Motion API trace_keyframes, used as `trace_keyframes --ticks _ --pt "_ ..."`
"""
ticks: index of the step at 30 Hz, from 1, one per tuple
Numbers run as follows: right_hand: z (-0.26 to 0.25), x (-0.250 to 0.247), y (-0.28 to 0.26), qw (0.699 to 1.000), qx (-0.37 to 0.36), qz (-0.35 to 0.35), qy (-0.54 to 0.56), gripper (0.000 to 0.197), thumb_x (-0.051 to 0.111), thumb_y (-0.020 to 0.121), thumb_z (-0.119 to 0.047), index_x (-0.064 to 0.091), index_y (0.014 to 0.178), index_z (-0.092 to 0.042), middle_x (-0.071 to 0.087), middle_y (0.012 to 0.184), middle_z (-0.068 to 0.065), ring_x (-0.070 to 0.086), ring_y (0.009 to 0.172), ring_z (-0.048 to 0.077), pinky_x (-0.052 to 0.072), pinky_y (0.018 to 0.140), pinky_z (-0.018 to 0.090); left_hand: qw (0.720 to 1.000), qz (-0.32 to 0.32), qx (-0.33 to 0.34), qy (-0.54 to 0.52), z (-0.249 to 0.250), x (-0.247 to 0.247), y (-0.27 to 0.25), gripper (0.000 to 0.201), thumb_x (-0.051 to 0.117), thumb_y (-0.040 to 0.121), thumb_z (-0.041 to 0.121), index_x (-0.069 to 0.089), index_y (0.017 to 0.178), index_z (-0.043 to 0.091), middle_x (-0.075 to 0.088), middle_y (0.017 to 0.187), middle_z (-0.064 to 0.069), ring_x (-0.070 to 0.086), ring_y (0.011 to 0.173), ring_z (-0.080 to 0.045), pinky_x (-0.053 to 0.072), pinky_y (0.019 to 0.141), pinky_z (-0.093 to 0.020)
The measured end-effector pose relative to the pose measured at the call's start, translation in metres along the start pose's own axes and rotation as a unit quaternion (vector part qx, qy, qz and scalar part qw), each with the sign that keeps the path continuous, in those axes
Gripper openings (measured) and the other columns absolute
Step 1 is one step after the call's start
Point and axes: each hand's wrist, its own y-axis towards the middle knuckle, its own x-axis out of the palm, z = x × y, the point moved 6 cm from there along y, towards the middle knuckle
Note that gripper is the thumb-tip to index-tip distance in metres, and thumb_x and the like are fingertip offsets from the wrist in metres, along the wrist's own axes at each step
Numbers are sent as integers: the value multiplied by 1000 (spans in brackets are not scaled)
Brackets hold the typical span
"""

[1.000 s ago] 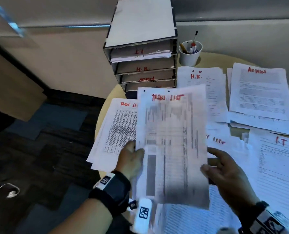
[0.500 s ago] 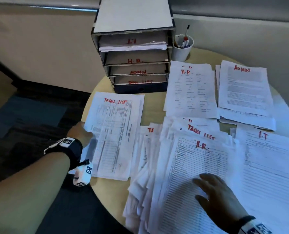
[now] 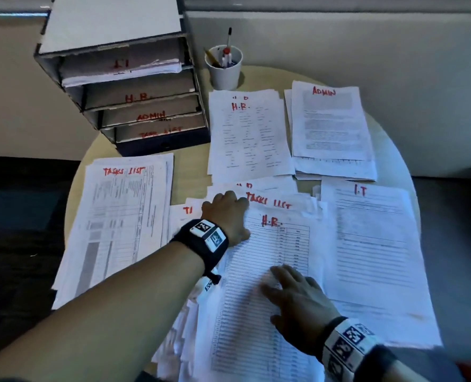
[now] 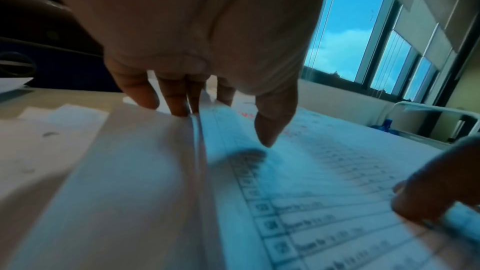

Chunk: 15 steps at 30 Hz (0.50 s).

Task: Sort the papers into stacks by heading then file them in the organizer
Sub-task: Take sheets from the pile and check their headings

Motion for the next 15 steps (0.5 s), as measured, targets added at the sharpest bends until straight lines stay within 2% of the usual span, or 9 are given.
trace_keyframes --ticks 3,6,7,9,11,13,14,15 --pt "4 4 -1 1000 -5 4 9 57 54 86 -42 39 140 -37 17 160 3 10 149 26 25 114 48 999 22 -20 -17 0 -4 8 53 71 83 39 47 129 29 50 130 -5 46 122 -31 37 98 -47" --pt "7 6 -3 999 -4 -12 34 56 53 89 -42 39 143 -36 10 163 2 4 151 24 15 118 47 995 77 -14 -56 0 -13 4 18 61 91 27 54 106 32 61 117 2 50 113 -28 35 92 -42" --pt "9 4 -5 999 -5 -11 39 54 53 90 -43 42 142 -36 12 164 0 6 151 22 13 120 44 993 97 -8 -66 -2 -16 1 7 58 93 28 55 97 33 63 109 5 51 109 -27 35 90 -41" --pt "19 -4 -10 993 -2 54 109 48 57 90 -43 51 137 -35 27 159 -2 25 146 21 21 119 38 985 133 16 -105 -3 -21 -10 7 59 95 33 59 87 32 63 93 11 53 99 -22 38 86 -38" --pt "44 -20 -20 954 51 210 208 51 70 84 -35 55 133 -30 46 146 -2 45 133 22 37 112 38 963 160 47 -213 -7 -29 -28 13 67 92 28 62 80 31 64 81 13 57 85 -12 44 76 -32" --pt "80 -30 -35 872 141 360 300 68 84 73 -21 50 133 -22 50 131 2 53 118 24 49 98 41 934 174 69 -305 -11 -35 -54 17 72 89 21 62 78 29 65 76 14 57 76 -3 44 68 -26" --pt "95 -33 -40 831 183 393 349 78 87 69 -15 47 135 -20 50 127 1 55 111 22 51 91 39 923 178 85 -330 -11 -37 -69 16 74 88 20 63 78 27 65 77 13 57 76 -3 44 67 -23" --pt "105 -35 -42 799 215 387 407 82 88 68 -12 44 137 -22 53 122 -2 58 103 17 51 85 34 915 176 101 -349 -10 -36 -84 14 74 87 22 64 80 26 66 79 11 58 75 -5 44 68 -22"
